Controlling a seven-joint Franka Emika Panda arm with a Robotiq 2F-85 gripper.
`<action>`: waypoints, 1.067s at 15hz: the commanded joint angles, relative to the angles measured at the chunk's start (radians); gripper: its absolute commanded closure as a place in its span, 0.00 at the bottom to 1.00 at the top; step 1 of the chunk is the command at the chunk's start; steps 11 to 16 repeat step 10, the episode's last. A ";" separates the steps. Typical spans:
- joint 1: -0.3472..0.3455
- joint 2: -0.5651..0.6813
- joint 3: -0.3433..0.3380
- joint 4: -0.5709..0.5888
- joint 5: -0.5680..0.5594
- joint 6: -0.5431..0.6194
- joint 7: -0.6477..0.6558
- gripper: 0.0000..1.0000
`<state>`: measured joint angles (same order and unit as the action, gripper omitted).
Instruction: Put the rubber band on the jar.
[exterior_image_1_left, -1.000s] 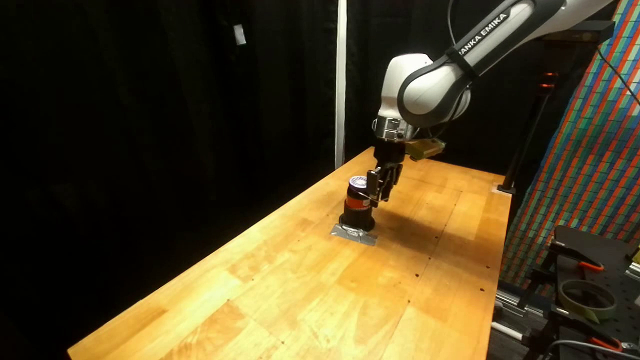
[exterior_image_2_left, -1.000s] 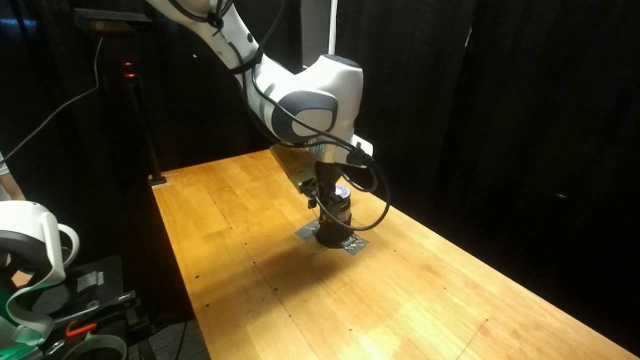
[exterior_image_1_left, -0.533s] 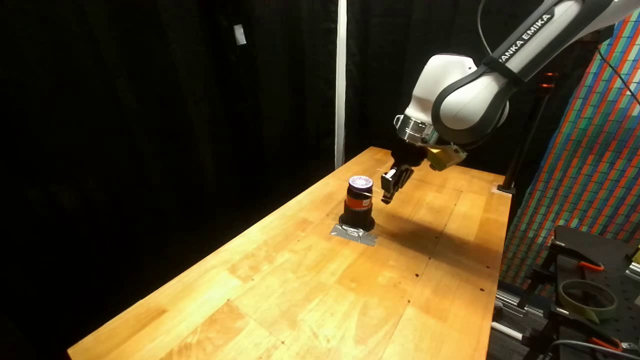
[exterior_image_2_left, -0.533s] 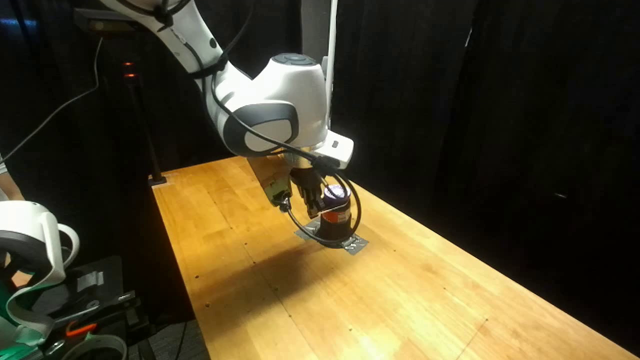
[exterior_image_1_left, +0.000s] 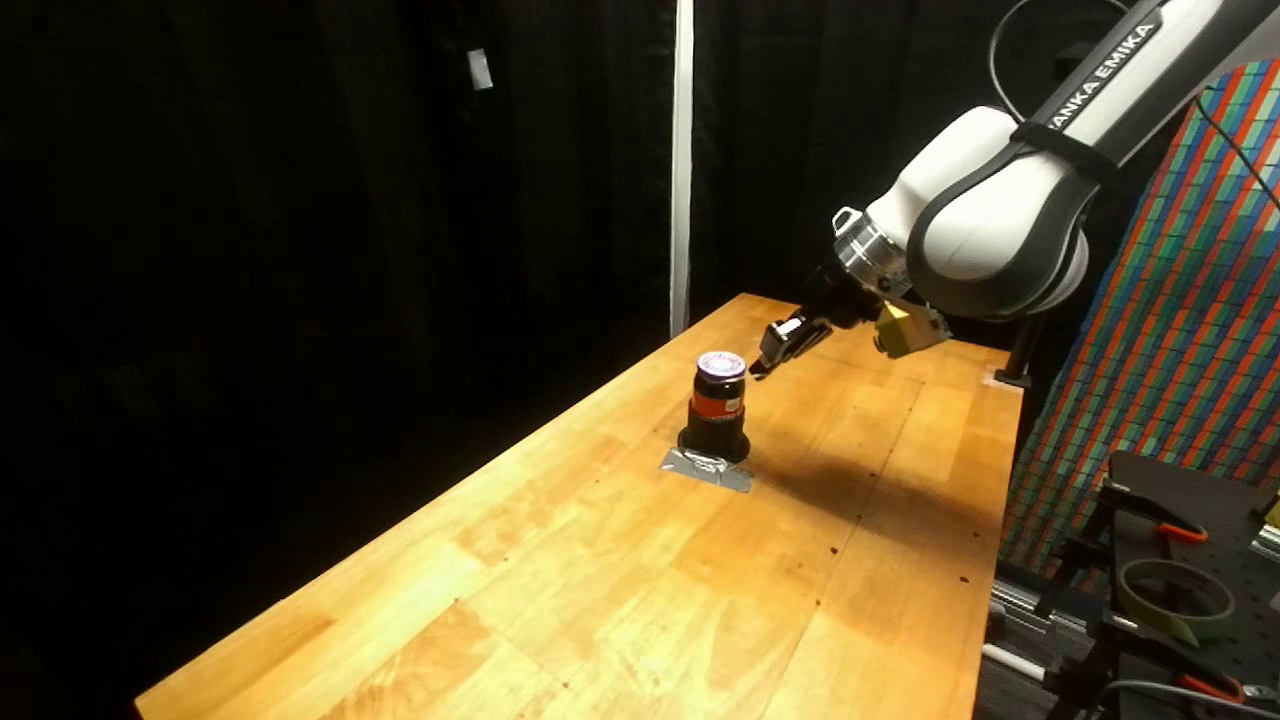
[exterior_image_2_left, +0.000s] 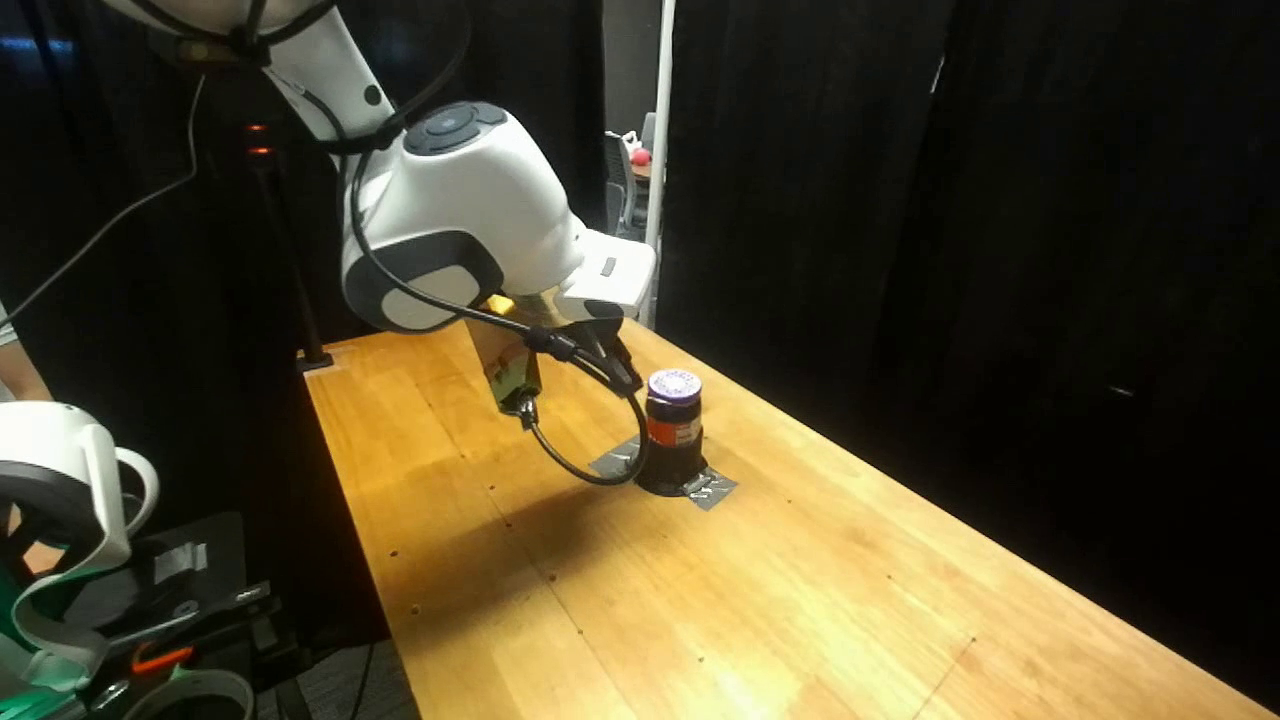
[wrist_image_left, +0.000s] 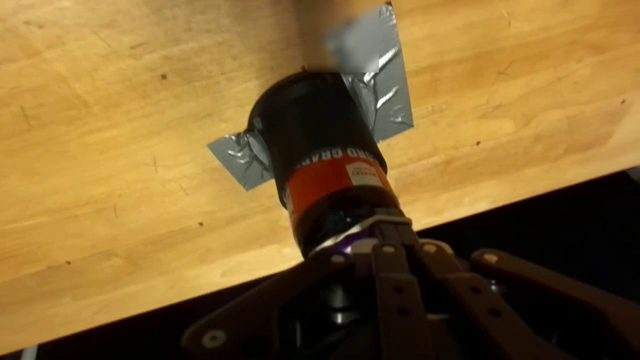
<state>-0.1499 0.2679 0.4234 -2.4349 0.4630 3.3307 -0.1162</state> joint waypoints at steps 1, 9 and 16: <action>-0.118 0.032 0.136 -0.044 -0.049 0.223 0.033 1.00; -0.075 0.059 0.025 -0.098 -0.261 0.333 0.229 0.84; -0.098 0.064 0.041 -0.100 -0.278 0.333 0.244 0.77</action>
